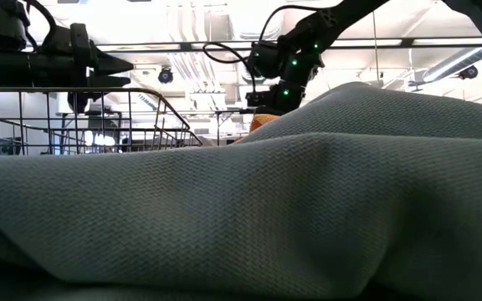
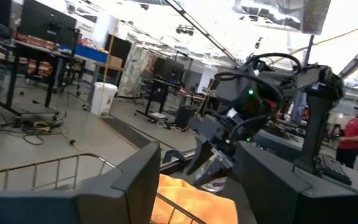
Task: Sort microfiber towel by color & place in baskets
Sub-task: Put the top center orange microfiber towel into the top wire basket
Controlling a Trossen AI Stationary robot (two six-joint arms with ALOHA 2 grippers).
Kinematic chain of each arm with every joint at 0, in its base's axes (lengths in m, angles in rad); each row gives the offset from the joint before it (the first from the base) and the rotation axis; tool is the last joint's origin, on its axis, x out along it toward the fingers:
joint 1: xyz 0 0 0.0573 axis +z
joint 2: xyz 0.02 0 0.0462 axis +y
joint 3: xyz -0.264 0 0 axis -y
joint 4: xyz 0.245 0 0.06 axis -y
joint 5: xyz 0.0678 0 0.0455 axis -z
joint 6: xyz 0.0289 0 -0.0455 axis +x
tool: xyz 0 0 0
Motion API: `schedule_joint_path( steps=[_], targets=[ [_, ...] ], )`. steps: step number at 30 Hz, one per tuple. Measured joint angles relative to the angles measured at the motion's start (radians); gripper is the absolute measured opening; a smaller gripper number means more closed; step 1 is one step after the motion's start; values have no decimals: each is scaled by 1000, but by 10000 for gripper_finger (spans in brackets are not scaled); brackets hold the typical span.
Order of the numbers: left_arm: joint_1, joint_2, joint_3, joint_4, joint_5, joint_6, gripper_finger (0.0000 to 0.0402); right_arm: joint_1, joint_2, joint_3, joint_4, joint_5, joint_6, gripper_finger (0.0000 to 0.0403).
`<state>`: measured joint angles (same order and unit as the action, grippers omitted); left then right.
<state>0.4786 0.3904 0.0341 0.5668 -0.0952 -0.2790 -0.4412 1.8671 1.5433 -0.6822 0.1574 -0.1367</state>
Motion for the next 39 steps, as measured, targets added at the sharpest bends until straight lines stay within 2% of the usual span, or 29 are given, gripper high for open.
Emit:
schedule_joint_path(
  steps=[14, 27, 39],
  targets=[
    [0, 0, 0, 1, 8, 0, 194, -25, 1, -22, -67, -3, -58, 141],
    [0, 0, 0, 1, 9, 0, 194, -55, 186, -5, -148, 1, -110, 141],
    [0, 0, 0, 1, 9, 8, 194, -55, 214, 50, -186, -5, -114, 141]
  ],
)
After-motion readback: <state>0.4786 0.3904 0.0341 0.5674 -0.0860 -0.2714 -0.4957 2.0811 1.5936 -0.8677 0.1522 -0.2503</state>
